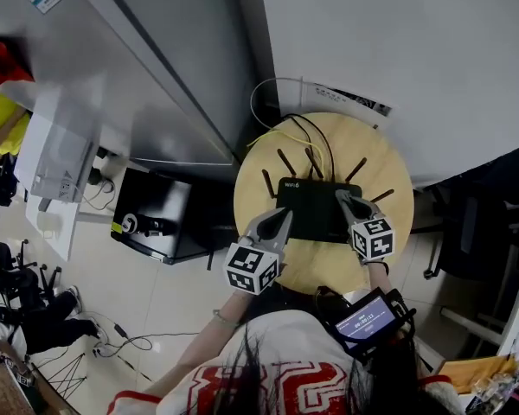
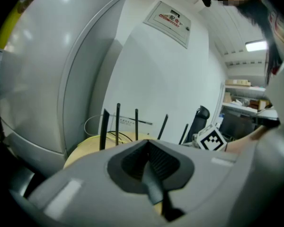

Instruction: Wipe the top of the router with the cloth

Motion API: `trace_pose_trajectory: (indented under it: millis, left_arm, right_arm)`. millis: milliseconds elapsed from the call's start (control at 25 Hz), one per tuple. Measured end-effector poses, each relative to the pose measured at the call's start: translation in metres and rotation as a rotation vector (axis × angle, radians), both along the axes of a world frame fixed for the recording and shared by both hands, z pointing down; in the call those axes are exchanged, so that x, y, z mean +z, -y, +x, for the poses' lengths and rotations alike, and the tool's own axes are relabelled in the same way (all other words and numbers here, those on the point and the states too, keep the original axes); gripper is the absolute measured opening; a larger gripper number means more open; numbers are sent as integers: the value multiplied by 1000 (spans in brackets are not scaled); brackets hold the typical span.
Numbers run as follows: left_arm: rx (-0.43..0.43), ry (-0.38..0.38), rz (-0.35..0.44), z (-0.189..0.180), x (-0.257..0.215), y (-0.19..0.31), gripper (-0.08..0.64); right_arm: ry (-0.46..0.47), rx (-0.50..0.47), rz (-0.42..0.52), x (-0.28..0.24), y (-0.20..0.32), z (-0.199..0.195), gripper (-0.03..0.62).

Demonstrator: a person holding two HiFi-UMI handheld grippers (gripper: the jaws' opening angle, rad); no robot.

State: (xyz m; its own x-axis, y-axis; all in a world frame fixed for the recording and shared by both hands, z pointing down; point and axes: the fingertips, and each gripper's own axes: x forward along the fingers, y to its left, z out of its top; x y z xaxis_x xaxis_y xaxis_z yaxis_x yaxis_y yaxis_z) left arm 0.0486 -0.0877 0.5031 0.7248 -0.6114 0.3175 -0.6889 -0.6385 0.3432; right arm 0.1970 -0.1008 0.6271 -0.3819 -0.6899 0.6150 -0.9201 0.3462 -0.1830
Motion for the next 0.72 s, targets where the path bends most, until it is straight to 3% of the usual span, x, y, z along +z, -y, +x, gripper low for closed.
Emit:
trace_pose_trajectory:
  millis: [360, 720]
  left_arm:
    - [-64, 17, -26, -19, 8, 0, 0]
    - [17, 2, -25, 1, 8, -6, 0]
  right_arm:
    - [-27, 26, -4, 11, 16, 3, 44]
    - [16, 78, -30, 13, -28, 2, 43]
